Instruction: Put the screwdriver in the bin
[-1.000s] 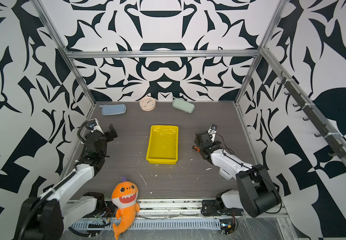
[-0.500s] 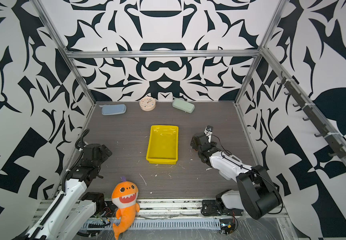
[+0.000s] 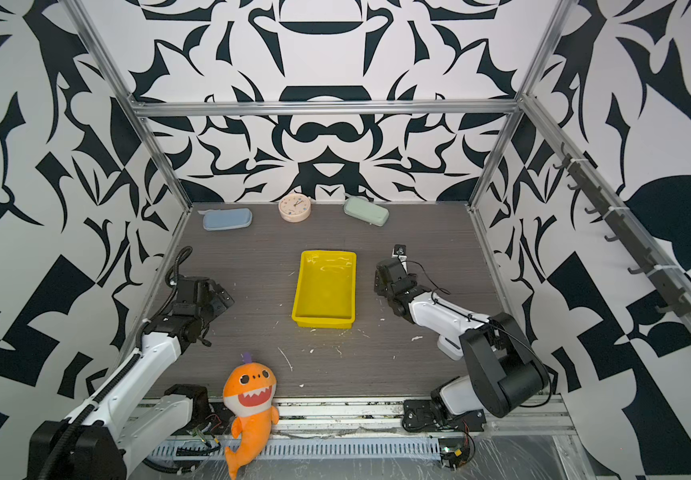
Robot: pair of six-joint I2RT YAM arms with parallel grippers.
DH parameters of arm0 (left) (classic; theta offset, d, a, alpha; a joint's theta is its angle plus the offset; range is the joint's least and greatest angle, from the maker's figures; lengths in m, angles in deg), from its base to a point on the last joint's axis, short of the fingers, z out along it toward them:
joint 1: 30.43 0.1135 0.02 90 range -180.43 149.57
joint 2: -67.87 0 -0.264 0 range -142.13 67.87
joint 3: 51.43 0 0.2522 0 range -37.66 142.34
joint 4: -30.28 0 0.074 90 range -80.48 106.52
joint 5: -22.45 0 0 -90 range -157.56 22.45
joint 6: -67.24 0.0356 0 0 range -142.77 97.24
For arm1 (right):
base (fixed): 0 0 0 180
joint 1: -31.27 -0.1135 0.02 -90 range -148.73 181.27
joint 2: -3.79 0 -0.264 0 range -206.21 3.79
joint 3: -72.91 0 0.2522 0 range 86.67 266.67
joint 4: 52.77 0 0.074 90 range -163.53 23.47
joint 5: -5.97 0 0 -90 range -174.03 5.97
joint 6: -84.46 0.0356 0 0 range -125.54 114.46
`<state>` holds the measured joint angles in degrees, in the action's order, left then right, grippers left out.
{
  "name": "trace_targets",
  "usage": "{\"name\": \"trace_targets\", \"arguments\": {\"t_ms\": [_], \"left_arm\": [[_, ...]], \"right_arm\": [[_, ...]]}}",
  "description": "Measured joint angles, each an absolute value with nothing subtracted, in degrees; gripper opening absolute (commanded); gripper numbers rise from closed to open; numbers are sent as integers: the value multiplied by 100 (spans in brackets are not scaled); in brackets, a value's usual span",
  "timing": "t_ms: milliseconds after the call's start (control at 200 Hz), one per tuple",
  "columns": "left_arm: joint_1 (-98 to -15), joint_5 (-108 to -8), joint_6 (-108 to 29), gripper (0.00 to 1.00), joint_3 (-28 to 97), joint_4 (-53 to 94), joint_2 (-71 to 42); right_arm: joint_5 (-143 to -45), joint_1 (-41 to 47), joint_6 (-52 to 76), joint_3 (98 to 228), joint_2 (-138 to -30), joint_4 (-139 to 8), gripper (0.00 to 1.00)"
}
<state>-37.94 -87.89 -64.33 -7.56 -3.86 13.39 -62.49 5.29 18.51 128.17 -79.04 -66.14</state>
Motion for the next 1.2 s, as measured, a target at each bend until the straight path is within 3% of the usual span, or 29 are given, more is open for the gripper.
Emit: {"name": "trace_targets", "arguments": {"t_ms": [200, 440, 855, 1200], "left_arm": [[-3794, -8791, -6492, 99, -756, -388, 1458], [-3794, -8829, -6542, 100, -756, -388, 1298], [-3794, -8820, -6540, 100, -550, -436, 629], [-3794, -8820, -6520, 99, -397, -552, 607]], "right_arm": [[-6372, 514, 1670, 13169, -7692, -7506, 77], [-6557, 514, 1521, 11896, -6649, -7220, 78], [-6756, 514, 1436, 12292, -7810, -7205, 76], [-6638, 514, 1486, 12323, -7817, -7290, 71]]}}
